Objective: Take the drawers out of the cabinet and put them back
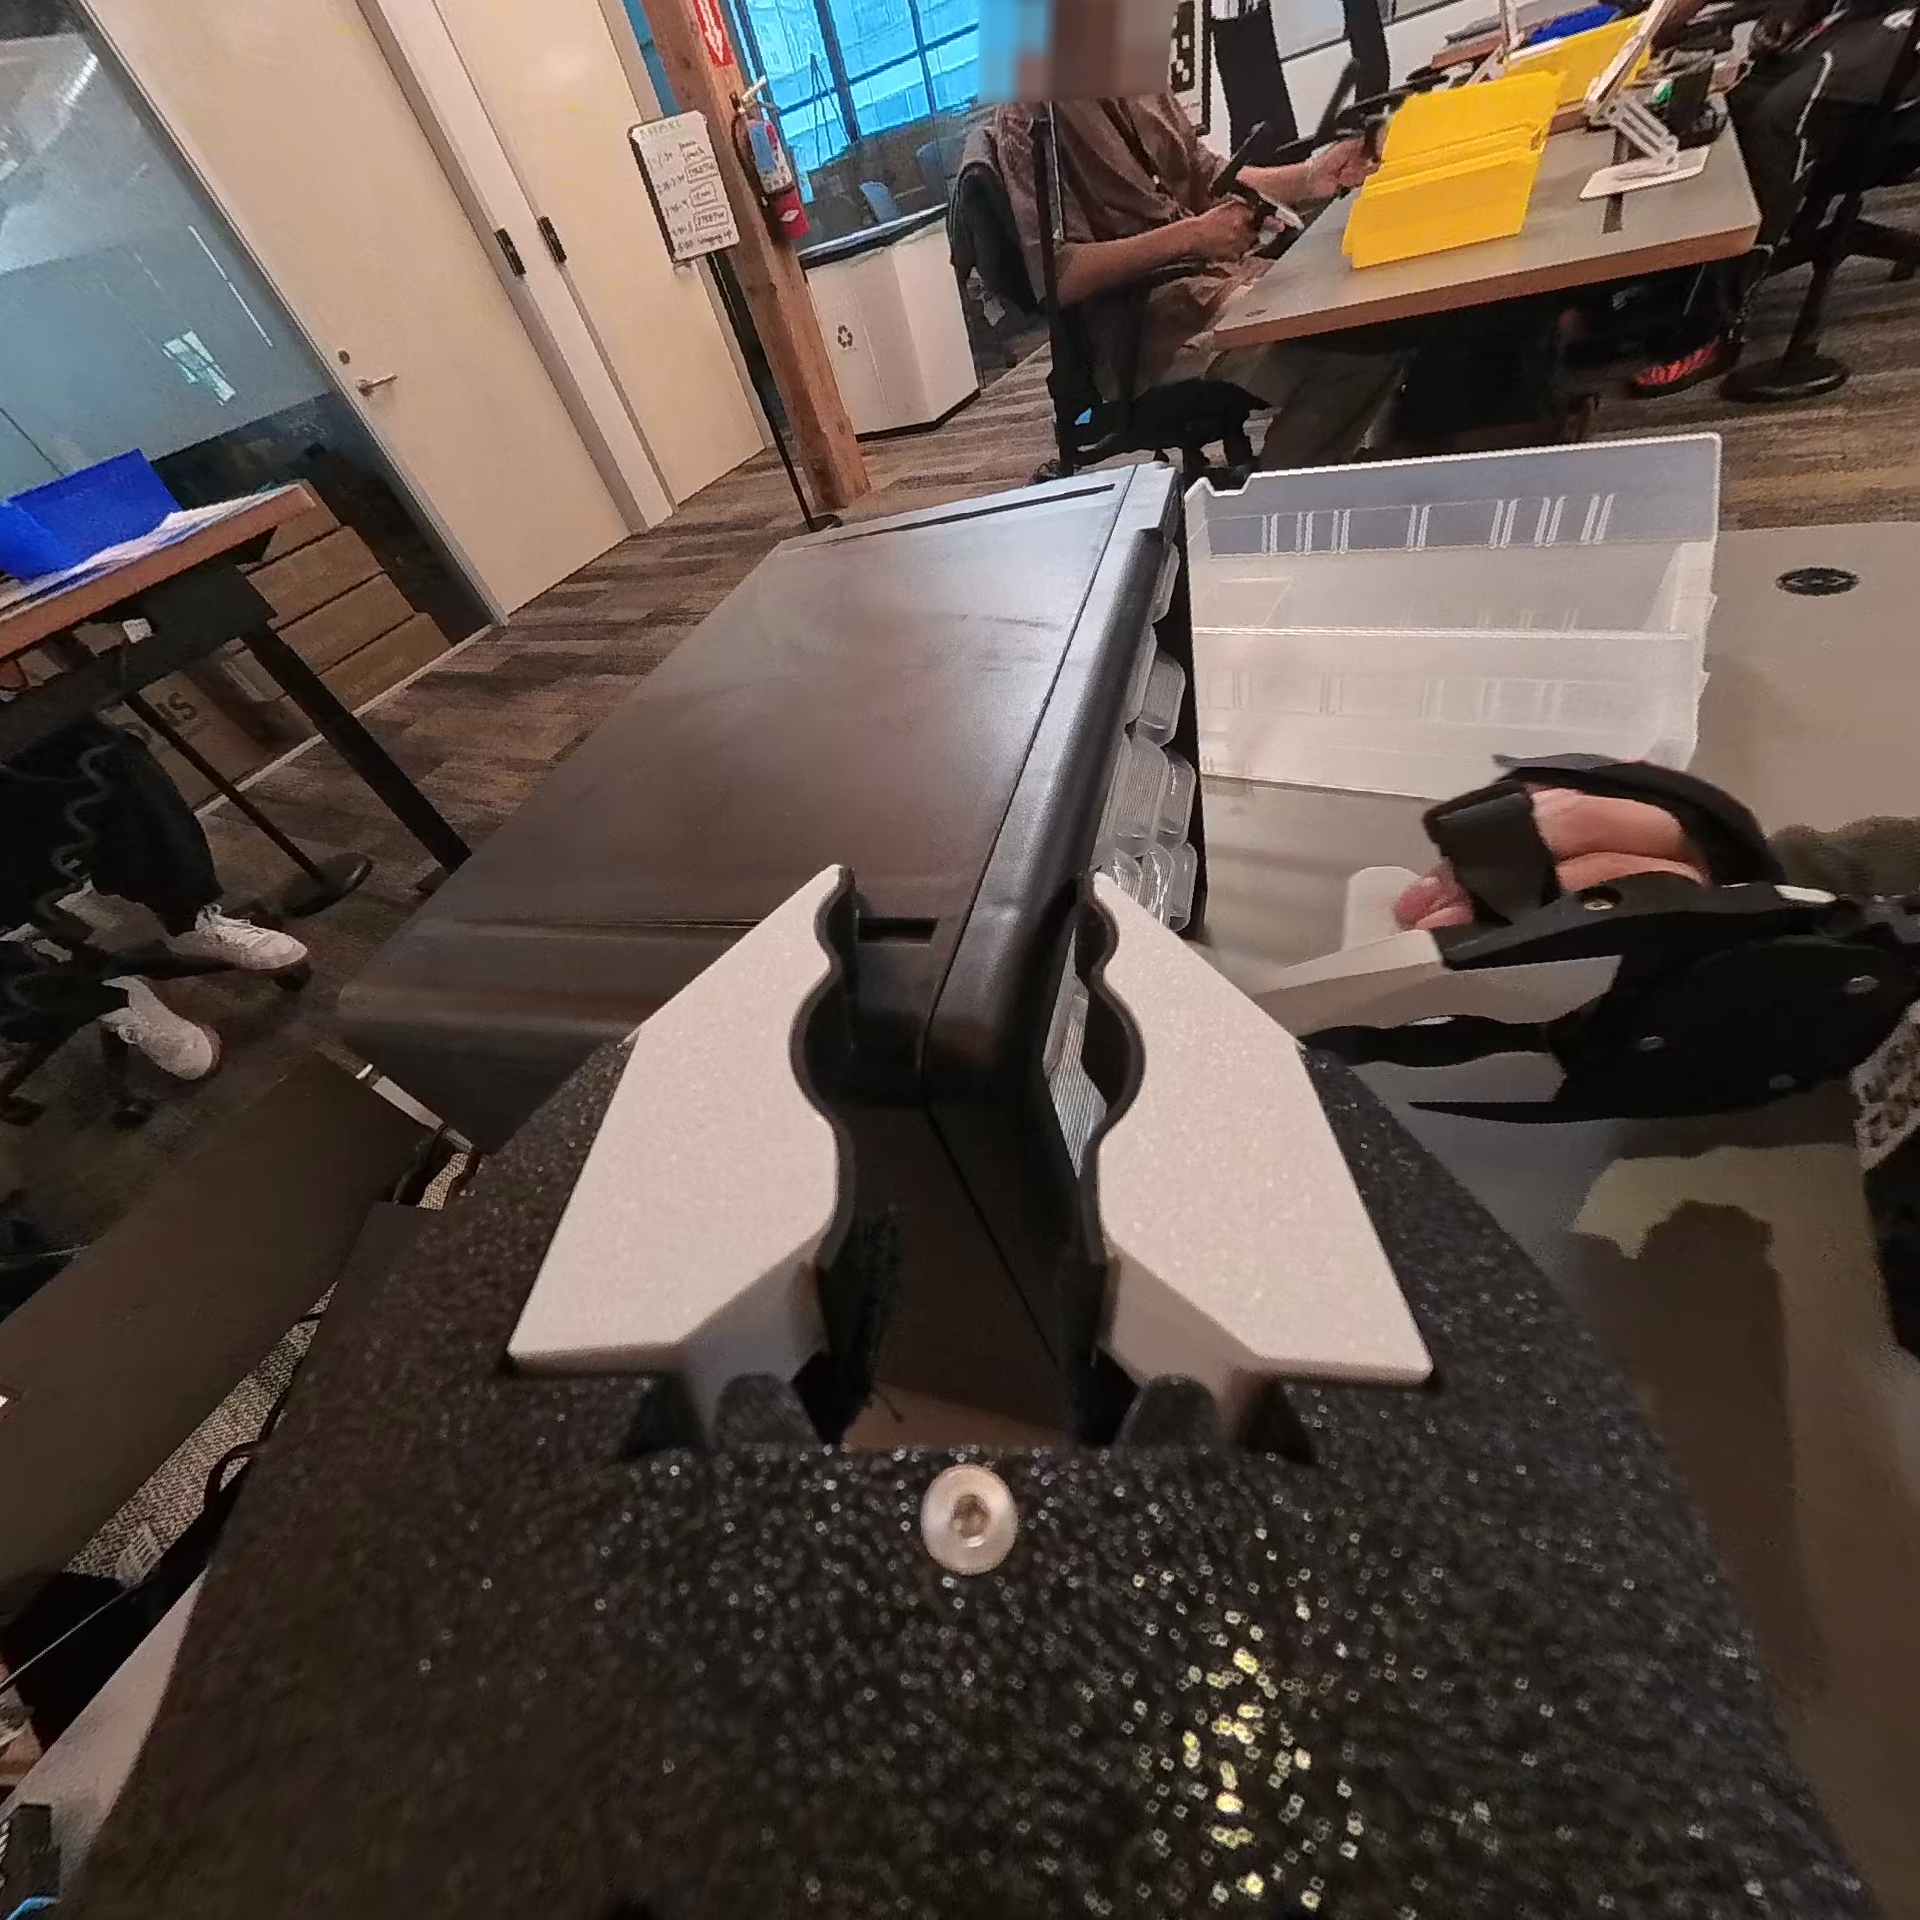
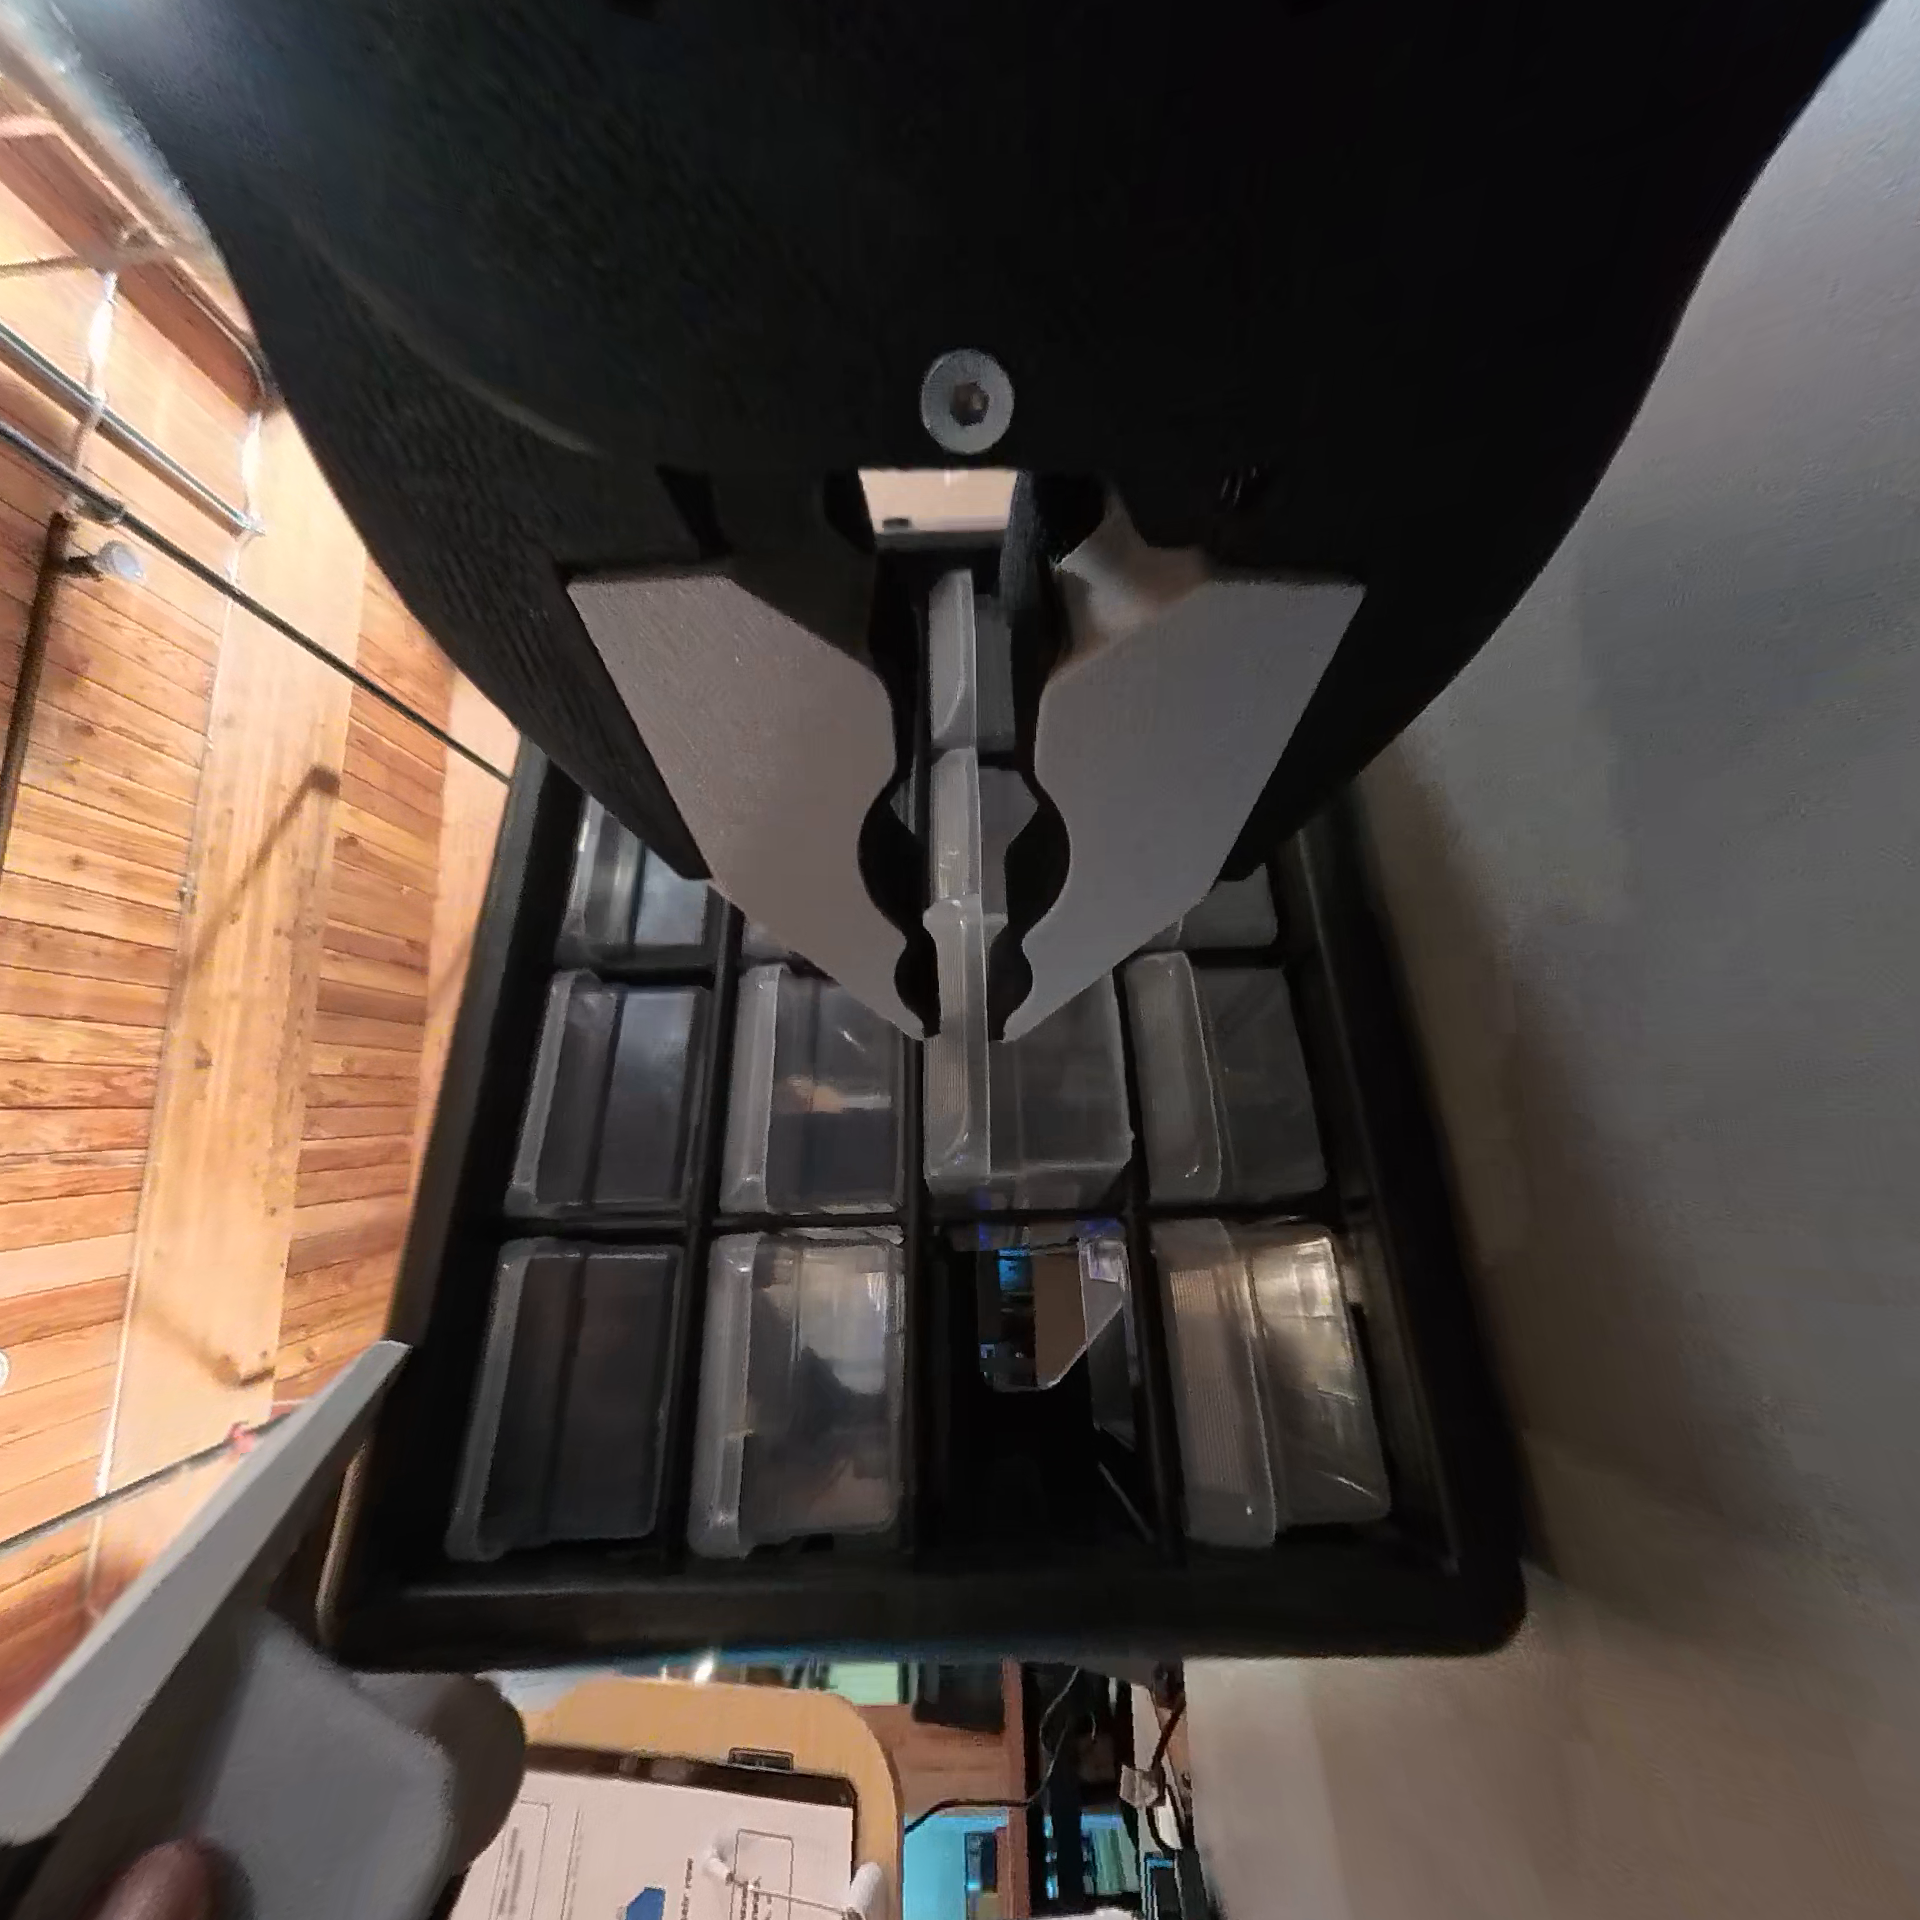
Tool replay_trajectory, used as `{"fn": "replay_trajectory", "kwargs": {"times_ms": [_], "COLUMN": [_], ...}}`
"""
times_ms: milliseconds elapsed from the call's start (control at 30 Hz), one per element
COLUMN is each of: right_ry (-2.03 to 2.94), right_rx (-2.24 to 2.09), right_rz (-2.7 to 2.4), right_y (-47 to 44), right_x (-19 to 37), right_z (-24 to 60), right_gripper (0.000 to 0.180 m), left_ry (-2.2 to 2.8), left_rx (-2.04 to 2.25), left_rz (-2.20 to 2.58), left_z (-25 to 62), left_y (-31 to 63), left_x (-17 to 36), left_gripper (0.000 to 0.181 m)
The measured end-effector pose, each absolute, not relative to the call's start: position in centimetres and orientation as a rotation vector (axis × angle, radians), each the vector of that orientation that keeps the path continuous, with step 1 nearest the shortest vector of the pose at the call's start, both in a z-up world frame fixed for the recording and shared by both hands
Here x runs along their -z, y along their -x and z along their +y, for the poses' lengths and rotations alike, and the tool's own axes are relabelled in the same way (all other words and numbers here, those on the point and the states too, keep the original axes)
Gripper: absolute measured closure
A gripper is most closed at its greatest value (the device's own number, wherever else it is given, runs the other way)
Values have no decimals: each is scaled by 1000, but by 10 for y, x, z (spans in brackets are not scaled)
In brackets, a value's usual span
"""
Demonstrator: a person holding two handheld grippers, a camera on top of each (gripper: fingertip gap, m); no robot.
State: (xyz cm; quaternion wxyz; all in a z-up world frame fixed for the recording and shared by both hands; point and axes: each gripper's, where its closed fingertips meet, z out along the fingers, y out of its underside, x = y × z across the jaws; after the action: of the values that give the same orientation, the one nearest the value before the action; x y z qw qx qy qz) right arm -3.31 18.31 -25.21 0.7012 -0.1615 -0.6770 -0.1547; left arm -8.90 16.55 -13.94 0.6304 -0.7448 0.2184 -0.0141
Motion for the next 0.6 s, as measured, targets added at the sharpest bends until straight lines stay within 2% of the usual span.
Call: {"fn": "replay_trajectory", "kwargs": {"times_ms": [400, 533, 600], "right_ry": [384, 454, 534], "right_rx": [317, 199, 126], "right_rz": [-1526, -1565, -1573], "right_y": [-18, -27, -35], "right_x": [253, 264, 265], "right_z": [147, 149, 154], "right_gripper": [169, 137, 128], "left_ry": [1697, 1694, 1691], "left_rx": [42, 44, 48], "left_rz": [500, 499, 498], "left_z": [165, 165, 165], "left_y": [89, 89, 89], "left_x": [139, 139, 139], "left_gripper": [141, 140, 140]}}
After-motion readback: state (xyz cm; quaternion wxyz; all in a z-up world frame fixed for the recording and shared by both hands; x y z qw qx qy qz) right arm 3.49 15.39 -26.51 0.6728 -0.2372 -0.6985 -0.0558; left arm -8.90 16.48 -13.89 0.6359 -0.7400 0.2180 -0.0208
